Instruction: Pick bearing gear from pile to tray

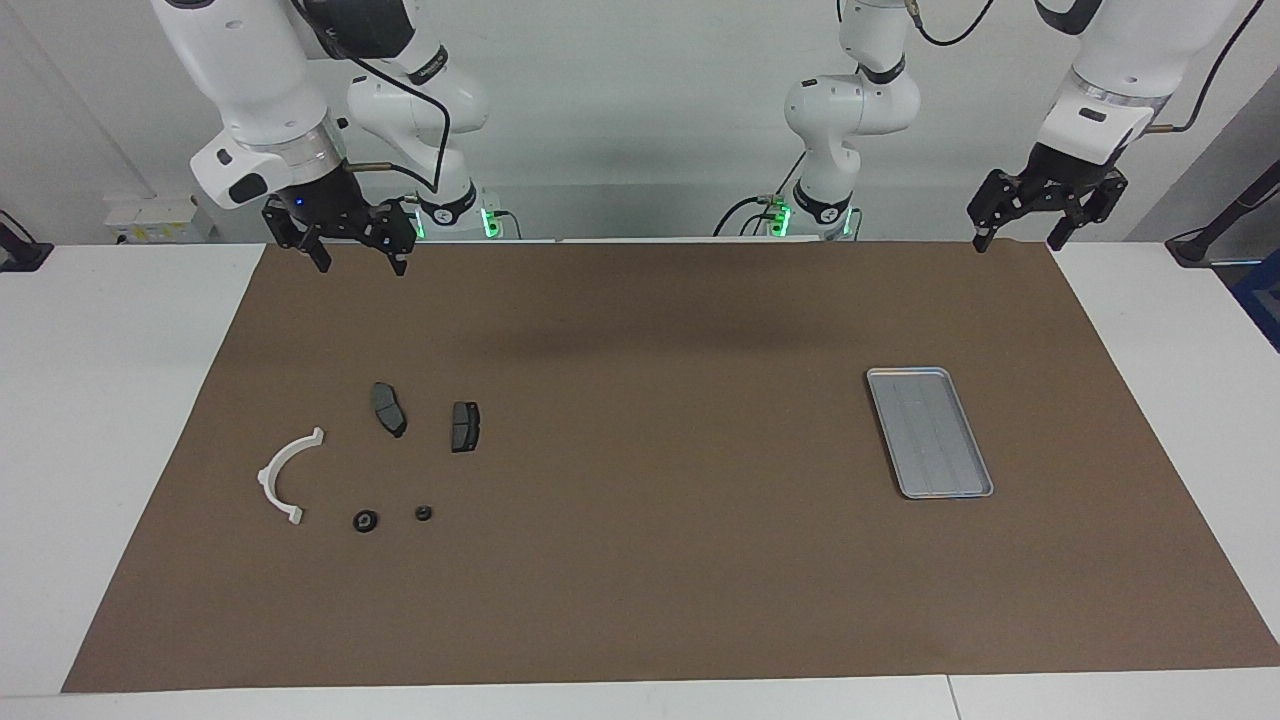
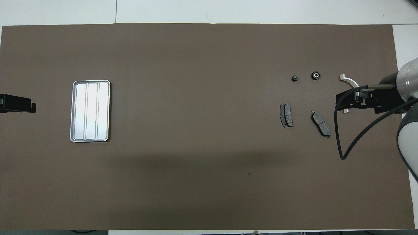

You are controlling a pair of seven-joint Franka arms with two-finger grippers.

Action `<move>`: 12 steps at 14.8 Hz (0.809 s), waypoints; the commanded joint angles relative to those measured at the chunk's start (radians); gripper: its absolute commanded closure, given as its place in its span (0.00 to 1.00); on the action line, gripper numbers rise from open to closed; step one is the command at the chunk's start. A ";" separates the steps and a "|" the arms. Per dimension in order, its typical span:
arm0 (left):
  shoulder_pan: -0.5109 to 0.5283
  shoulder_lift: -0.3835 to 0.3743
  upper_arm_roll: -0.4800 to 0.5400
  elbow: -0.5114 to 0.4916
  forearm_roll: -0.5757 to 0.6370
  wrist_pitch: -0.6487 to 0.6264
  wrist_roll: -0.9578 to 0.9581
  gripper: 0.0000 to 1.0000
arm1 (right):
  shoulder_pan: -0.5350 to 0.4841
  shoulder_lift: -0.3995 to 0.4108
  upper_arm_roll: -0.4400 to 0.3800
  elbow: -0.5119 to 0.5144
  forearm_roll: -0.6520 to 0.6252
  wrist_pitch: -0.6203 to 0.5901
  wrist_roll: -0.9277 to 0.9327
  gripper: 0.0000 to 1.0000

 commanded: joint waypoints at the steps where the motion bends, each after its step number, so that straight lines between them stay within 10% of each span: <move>1: 0.012 -0.036 -0.007 -0.037 -0.013 -0.005 0.008 0.00 | -0.025 -0.013 0.008 -0.013 0.002 0.009 -0.031 0.00; 12: 0.012 -0.036 -0.007 -0.037 -0.013 -0.005 0.008 0.00 | -0.023 -0.012 0.006 -0.017 0.001 0.026 -0.022 0.00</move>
